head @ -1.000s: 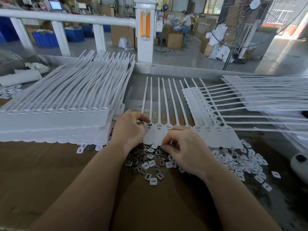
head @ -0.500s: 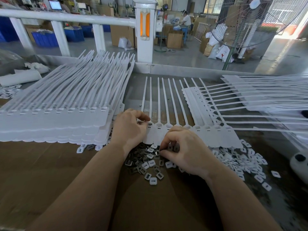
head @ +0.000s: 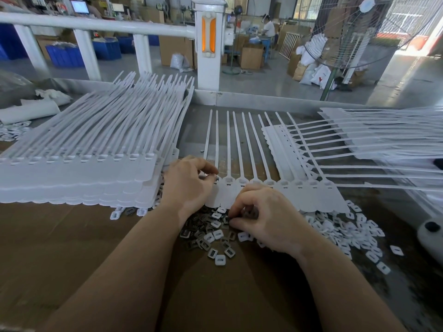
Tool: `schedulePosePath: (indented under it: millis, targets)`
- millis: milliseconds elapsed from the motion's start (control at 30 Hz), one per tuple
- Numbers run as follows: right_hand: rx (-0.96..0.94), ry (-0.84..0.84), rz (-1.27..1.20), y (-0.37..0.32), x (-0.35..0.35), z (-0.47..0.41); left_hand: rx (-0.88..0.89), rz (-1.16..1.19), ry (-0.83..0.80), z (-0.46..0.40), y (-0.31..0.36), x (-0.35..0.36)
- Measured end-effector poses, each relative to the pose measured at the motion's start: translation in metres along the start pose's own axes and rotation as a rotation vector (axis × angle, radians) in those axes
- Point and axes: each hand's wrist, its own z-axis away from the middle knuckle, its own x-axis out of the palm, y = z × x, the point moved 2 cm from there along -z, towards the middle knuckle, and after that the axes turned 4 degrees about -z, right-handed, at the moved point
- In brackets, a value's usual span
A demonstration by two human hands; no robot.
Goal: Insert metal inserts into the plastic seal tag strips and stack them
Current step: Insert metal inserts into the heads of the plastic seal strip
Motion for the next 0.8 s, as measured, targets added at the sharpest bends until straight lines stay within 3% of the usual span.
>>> schedulePosePath:
  millis: [167, 467, 800]
  targets:
    - [0.013, 0.036, -0.044, 0.002, 0.001, 0.0, 0.079, 0.015, -0.032, 0.001, 0.001, 0.004]
    - [0.123, 0.347, -0.239, 0.011, -0.006, -0.002, 0.243, 0.22, -0.229, 0.008, 0.016, 0.003]
    - [0.144, 0.379, -0.356, 0.011, -0.008, -0.002, 0.256, 0.373, -0.335, 0.01, 0.02, 0.002]
